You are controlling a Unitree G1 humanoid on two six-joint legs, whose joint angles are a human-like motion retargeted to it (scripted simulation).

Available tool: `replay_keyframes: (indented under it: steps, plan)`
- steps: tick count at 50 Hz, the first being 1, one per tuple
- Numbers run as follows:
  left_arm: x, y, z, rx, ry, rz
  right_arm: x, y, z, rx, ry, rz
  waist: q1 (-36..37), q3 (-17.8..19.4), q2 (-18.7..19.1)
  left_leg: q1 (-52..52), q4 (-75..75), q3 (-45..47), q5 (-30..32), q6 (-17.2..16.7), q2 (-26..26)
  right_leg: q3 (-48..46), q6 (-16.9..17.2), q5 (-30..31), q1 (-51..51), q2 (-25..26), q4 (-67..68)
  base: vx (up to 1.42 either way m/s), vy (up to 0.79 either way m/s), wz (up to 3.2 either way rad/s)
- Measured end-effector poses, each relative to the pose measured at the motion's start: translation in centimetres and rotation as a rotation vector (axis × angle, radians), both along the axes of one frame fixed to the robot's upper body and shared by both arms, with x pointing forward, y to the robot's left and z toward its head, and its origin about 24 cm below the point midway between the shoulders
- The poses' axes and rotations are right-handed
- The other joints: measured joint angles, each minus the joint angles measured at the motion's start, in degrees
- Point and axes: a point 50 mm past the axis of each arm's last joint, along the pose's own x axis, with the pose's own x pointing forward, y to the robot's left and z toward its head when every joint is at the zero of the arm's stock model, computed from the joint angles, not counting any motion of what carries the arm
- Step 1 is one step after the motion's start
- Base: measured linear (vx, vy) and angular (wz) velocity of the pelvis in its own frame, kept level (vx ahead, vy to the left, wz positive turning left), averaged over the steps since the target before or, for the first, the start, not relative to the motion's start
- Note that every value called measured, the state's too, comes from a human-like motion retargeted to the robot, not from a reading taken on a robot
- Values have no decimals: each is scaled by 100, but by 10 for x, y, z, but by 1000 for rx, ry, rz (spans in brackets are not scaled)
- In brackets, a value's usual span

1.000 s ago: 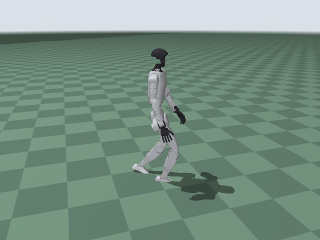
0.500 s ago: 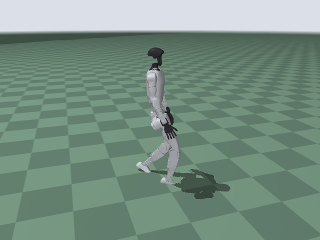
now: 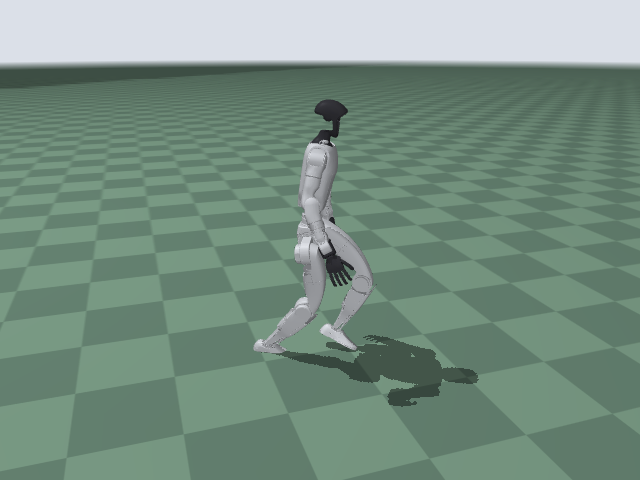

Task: Walk

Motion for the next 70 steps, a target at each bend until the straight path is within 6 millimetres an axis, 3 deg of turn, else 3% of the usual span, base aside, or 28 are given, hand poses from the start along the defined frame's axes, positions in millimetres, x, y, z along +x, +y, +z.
replay_keyframes:
  steps: [5, 10, 15, 18, 20, 25, 27, 30, 35, 40, 44, 48, 50, 52, 55, 60, 66, 70]
  plan:
    - [-38, -12, -9, -56, 131, -3, -20, 1, -11, -7, 102, 44, 81, 19, 153, -385, 100, -50, -269, 3, 582, 15, -81, -166, 101, 53, -291, 8, 4, -28]
    - [-59, -11, -11, -78, 186, 26, -60, 2, -28, 11, 279, 67, 119, -179, 142, -273, -321, 93, -501, 182, 710, 64, 216, 207, 284, -102, -330, 37, 10, 15]
    - [-66, -9, -11, -97, 213, 41, -89, 2, -36, 62, 427, 82, -19, -423, -29, 333, -712, 317, -594, 414, 355, 20, 797, 1586, 88, -530, 835, 51, 13, 30]
    - [-61, -9, -11, -103, 209, 32, -85, 8, -38, 113, 437, 104, -252, -503, -248, 883, -918, 576, -896, 694, 93, -28, 1021, 2441, -470, -992, 2272, 55, 10, 23]
    - [-49, -6, -9, -90, 176, 20, -68, 14, -36, 137, 396, 135, -415, -489, -366, 1372, -1210, 726, -1144, 809, -45, -194, 909, 2649, -953, -1433, 3248, 61, 10, 7]
    - [7, 11, 4, -2, 4, 2, -8, 34, -21, 131, 207, 232, -923, -189, -447, 3336, -3042, 665, -1176, 516, -430, -797, 184, 1363, -1879, -2491, 4072, 68, 9, 17]
    - [31, 16, 12, 33, -78, 10, 9, 45, -15, 129, 142, 262, -1177, -8, -530, 4364, -4062, 522, -926, 377, -622, -960, 168, 933, -2078, -2743, 3695, 74, 6, 50]
    - [68, 24, 28, 79, -211, 26, 25, 61, -10, 137, 82, 291, -1508, 293, -688, 5926, -5585, 318, -488, 240, -831, -1101, 450, 585, -2324, -2892, 2768, 74, 3, 60]
    - [121, 32, 61, 115, -428, 35, 27, 70, -11, 136, 86, 287, -1787, 648, -826, 7665, -6849, -316, 75, 0, -1061, -875, 1183, 272, -2736, -2586, 1029, 70, 3, 56]
    - [144, 26, 77, 71, -538, 67, -1, 55, -24, 91, 213, 241, -1848, 855, -945, 8528, -6350, -944, 920, 0, -1403, -430, 1173, 235, -2410, -2505, 1201, 75, 5, 34]
    - [127, 16, 63, 20, -487, 108, -31, 32, -32, 32, 343, 209, -1788, 1344, -725, 8255, -4003, -332, 2154, 0, -1289, -566, 779, 206, -1170, -2168, 1284, 75, 13, 30]
    - [91, 7, 39, -26, -333, 109, -59, 11, -35, 35, 443, 151, -1638, 1204, 324, 6210, -1034, 580, 2393, 0, 187, -1088, 97, 332, -695, -1021, 401, 69, -7, 49]
    - [68, 0, 25, -51, -235, 109, -66, 6, -35, 47, 463, 126, -1469, 1151, 335, 5530, -212, 496, 1890, 0, 378, -1007, -43, 130, -619, -905, 516, 72, -26, -16]
    - [46, 1, 16, -68, -136, 95, -67, 5, -35, 79, 451, 105, -1013, 705, 1040, 4076, 837, 223, 804, 0, 1339, -1006, -300, 541, -715, 144, -370, 74, -25, -63]
    - [16, 3, 6, -87, -29, 119, -60, 7, -33, 109, 399, 98, -422, 358, 1161, 2643, 1308, -38, -537, 44, 1878, -729, -441, 577, -613, 604, -753, 75, -12, -60]
    - [-21, 4, -2, -104, 53, 215, -41, 6, -25, 112, 291, 98, 91, 167, 937, 977, 294, 290, -1186, 330, 2015, -477, -352, 309, 31, 402, -1189, 76, 12, -1]
    - [-44, 3, -7, -101, 116, 271, -19, 1, -16, 72, 223, 128, 331, 0, 733, 11, -1742, 480, -865, 91, 1672, -518, -118, 220, 827, 31, -1404, 79, 18, 22]
    - [-60, -1, -10, -109, 164, 297, -19, 4, -17, 81, 223, 116, 296, -225, 716, -266, -1427, 450, -795, 294, 1503, -632, 102, 298, 923, -91, -451, 81, 19, 40]
